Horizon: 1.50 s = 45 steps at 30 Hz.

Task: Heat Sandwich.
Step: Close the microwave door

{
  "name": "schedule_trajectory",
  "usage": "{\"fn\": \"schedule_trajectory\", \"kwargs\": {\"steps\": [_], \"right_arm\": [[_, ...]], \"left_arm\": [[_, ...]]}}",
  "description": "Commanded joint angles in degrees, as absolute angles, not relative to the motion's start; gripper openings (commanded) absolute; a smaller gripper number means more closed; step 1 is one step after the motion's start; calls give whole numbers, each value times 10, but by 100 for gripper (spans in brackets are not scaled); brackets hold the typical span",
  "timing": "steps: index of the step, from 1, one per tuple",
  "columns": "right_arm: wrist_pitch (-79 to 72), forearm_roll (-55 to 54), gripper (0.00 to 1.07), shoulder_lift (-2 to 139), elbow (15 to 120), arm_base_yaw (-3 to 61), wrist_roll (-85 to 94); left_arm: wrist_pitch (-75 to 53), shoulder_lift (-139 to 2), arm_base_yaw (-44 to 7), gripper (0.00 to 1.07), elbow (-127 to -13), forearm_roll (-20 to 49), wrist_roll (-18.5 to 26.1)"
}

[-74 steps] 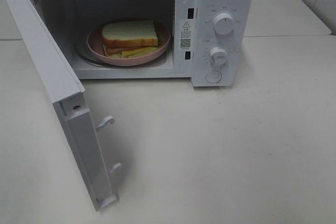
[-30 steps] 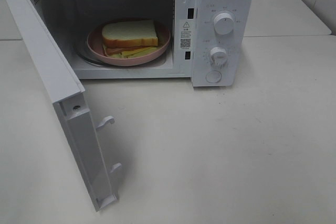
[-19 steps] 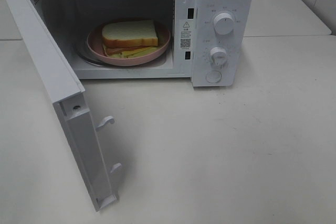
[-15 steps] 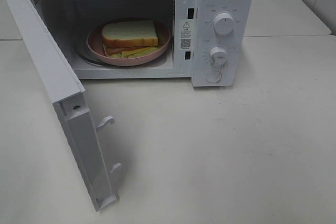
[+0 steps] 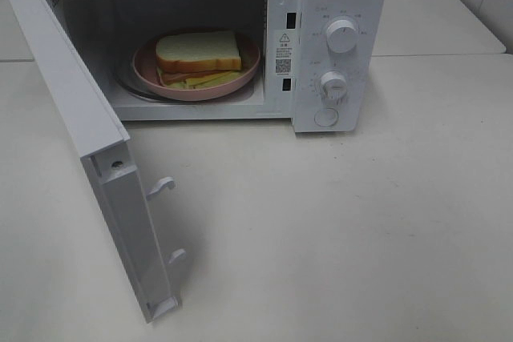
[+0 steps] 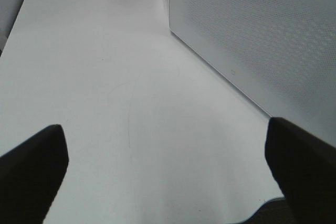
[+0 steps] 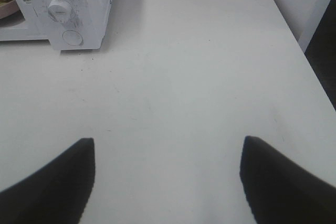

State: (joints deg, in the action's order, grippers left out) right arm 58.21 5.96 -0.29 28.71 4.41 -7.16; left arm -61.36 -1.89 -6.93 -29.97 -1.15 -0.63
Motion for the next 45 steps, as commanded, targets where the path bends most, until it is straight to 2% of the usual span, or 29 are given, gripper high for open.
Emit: {"fn": "schedule_trajectory", "kwargs": {"steps": [1, 7, 8, 9, 10, 11, 12, 13, 14, 15, 16, 18, 24, 26, 28, 29, 32, 33, 34, 45], "right_arm": [[572, 58, 74, -19, 286, 40, -65], [572, 60, 74, -19, 286, 40, -65], [572, 60, 74, -19, 286, 40, -65], [572, 60, 74, -19, 286, 40, -65], [572, 60, 74, -19, 286, 40, -65], [572, 60, 74, -19, 286, 40, -65], [572, 60, 74, -19, 286, 40, -65], [572, 60, 74, -19, 286, 40, -65], [572, 60, 74, -19, 286, 40, -65], [572, 60, 74, -19, 286, 40, -65], [572, 60, 74, -19, 286, 40, -65], [572, 60, 74, -19, 286, 40, -65], [572, 60, 74, -19, 286, 40, -65], [572, 60, 74, -19, 286, 40, -65], [572, 60, 74, -19, 286, 40, -65], [572, 60, 74, -19, 286, 40, -65], [572, 60, 74, -19, 286, 40, -65], [572, 60, 74, -19, 286, 40, -65], [572, 60, 74, -19, 286, 40, -65], [572, 60, 74, -19, 286, 40, -65]], "left_arm": [[-587, -36, -68, 93, -309, -11, -11], [-542, -101, -68, 76, -311, -19, -11], [-527, -125, -68, 66, -311, -17, -11], [-519, -140, -68, 60, -311, -16, -11], [-519, -140, -68, 60, -311, -16, -11], [-509, -154, -68, 55, -311, -16, -11], [-491, -180, -68, 44, -311, -16, -11], [-481, -195, -68, 38, -311, -16, -11], [-481, -195, -68, 38, -311, -16, -11], [-472, -211, -68, 31, -311, -16, -11], [-459, -239, -68, 17, -308, -16, -11], [-443, -270, -68, 2, -301, -17, -11], [-351, -321, -68, 0, -267, -15, -11], [-249, -341, -68, 0, -233, -16, -11], [-221, -349, -68, 0, -222, -17, -11], [-155, -366, -68, 0, -198, -17, -11], [-69, -392, -68, 0, -167, -17, -11], [-69, -392, -68, 0, -167, -17, -11], [0, -416, -68, 0, -149, -17, -11], [272, -587, -68, 0, -132, -29, -15]]}}
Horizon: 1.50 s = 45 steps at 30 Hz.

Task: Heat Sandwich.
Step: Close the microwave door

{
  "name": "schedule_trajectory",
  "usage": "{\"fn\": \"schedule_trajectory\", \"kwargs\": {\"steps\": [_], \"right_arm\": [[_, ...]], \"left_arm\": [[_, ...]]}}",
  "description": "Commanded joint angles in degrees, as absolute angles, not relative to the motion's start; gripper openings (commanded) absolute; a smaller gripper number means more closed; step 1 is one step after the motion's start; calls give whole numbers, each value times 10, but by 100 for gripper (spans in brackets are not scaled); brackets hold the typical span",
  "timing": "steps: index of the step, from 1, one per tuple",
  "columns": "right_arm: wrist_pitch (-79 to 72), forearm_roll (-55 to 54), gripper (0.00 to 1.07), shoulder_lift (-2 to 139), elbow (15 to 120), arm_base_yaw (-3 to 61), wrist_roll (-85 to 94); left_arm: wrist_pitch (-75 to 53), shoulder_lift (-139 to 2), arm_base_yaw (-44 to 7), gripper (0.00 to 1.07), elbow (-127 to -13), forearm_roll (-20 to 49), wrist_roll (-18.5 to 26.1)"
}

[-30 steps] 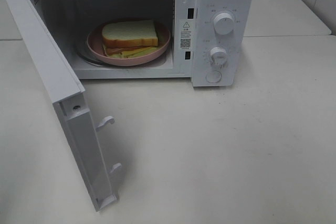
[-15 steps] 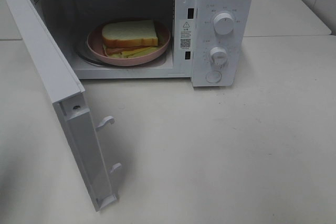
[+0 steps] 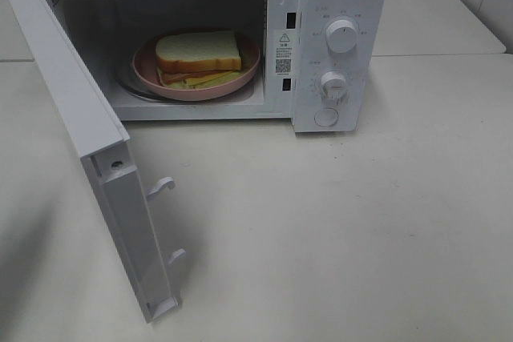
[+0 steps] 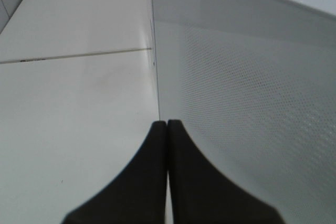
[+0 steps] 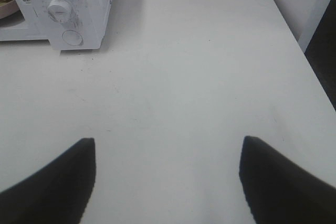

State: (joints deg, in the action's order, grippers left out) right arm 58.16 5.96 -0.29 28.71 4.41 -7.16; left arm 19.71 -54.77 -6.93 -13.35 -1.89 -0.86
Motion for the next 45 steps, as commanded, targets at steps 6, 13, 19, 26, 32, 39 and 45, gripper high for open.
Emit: {"fn": "schedule_trajectory", "kwargs": {"steps": [6, 13, 19, 26, 32, 39, 45], "right_arm": [[572, 60, 74, -19, 286, 40, -65], [572, 60, 74, -19, 286, 40, -65], [572, 62, 74, -19, 286, 40, -69], [572, 62, 74, -19, 286, 40, -69], [572, 62, 74, -19, 286, 40, -69], [572, 62, 74, -19, 286, 40, -69], [572, 62, 74, -19, 286, 40, -69]], "left_arm": [[371, -688, -68, 0, -133, -93, -46], [465, -768, -72, 0, -150, -198, -116], [472, -815, -111, 0, -175, -214, -116], [492, -848, -180, 0, -179, -145, -77], [493, -870, -246, 0, -198, -34, -27], [493, -917, -329, 0, -252, 84, 21], [493, -951, -365, 0, -297, 117, 21]]}}
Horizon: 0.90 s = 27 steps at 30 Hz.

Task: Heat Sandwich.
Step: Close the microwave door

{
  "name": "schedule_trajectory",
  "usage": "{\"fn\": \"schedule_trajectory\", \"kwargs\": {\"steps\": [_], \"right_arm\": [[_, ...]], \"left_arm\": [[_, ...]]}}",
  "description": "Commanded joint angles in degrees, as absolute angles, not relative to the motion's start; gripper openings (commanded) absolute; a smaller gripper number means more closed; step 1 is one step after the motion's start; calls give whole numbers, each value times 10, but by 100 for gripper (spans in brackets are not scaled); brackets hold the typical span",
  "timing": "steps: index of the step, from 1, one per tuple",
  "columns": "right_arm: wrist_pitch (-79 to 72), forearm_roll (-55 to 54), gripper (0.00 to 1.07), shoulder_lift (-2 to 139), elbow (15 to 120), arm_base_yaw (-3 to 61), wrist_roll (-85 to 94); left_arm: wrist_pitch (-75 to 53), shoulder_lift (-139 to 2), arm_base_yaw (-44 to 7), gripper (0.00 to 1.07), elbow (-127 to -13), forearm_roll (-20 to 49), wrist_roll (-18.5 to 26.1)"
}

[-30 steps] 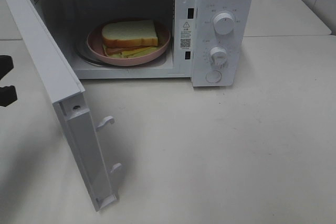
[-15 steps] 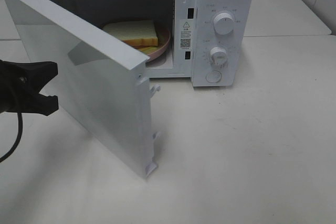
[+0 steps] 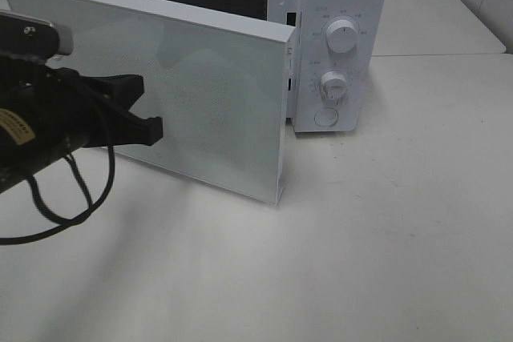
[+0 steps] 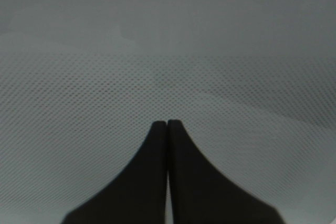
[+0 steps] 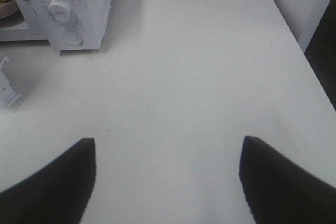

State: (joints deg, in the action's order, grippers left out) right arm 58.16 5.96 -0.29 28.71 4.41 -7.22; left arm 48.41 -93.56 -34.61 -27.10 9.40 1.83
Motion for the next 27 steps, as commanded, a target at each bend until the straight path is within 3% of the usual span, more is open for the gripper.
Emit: {"fn": "schedule_trajectory", "kwargs": {"steps": [1, 10, 15, 27], "right_arm": [[572, 62, 74, -19, 286, 40, -69], [572, 62, 74, -19, 286, 40, -69], [572, 62, 74, -19, 286, 40, -69], [572, 62, 74, -19, 286, 40, -69]], "left_arm": [[493, -966, -376, 0, -314, 124, 25], [488, -1019, -415, 0, -407, 175, 66], [481, -1048, -430, 0, -460, 209, 66], [453, -1112, -431, 0, -556, 211, 66]]}}
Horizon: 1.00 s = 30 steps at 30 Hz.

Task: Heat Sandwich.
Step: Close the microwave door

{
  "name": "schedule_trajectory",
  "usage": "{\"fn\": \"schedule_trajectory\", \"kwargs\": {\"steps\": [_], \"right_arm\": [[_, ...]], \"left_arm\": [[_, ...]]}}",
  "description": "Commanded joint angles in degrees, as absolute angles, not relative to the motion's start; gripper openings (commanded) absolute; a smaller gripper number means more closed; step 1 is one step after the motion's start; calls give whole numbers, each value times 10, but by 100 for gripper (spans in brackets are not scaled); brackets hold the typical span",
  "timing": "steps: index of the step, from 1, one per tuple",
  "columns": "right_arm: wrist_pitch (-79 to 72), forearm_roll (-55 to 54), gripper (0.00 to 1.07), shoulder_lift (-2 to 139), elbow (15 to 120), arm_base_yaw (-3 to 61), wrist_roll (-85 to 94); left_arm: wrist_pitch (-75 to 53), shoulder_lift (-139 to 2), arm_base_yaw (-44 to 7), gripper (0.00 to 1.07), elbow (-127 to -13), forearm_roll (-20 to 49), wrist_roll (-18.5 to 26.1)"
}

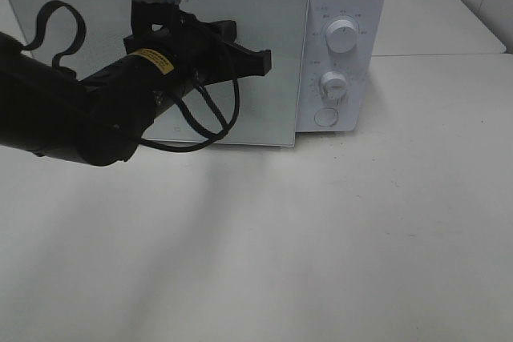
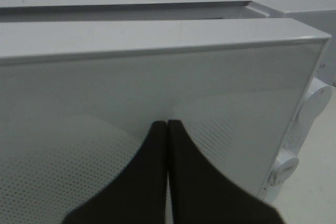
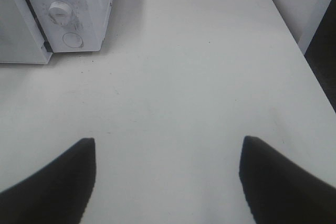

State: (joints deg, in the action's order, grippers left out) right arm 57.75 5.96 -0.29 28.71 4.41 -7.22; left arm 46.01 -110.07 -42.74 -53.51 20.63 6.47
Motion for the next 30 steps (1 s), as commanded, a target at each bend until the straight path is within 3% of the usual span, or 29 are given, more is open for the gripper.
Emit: {"fn": "schedule_trajectory", "kwargs": {"steps": [1, 6, 10, 19, 30], "right_arm": [[572, 62, 74, -19, 286, 40, -69], [572, 62, 74, -19, 286, 40, -69], [572, 62, 74, -19, 286, 40, -69], [572, 61, 73, -19, 286, 40, -68], [572, 61, 71, -19, 286, 40, -69]], "left_arm": [[453, -1112, -431, 0, -556, 211, 66], [442, -1137, -431, 0, -591, 213, 68], [428, -1157, -420, 0, -624, 215, 93], [400, -1174, -390, 0, -676, 217, 92], [402, -1172, -391, 0, -676, 214, 92]]}}
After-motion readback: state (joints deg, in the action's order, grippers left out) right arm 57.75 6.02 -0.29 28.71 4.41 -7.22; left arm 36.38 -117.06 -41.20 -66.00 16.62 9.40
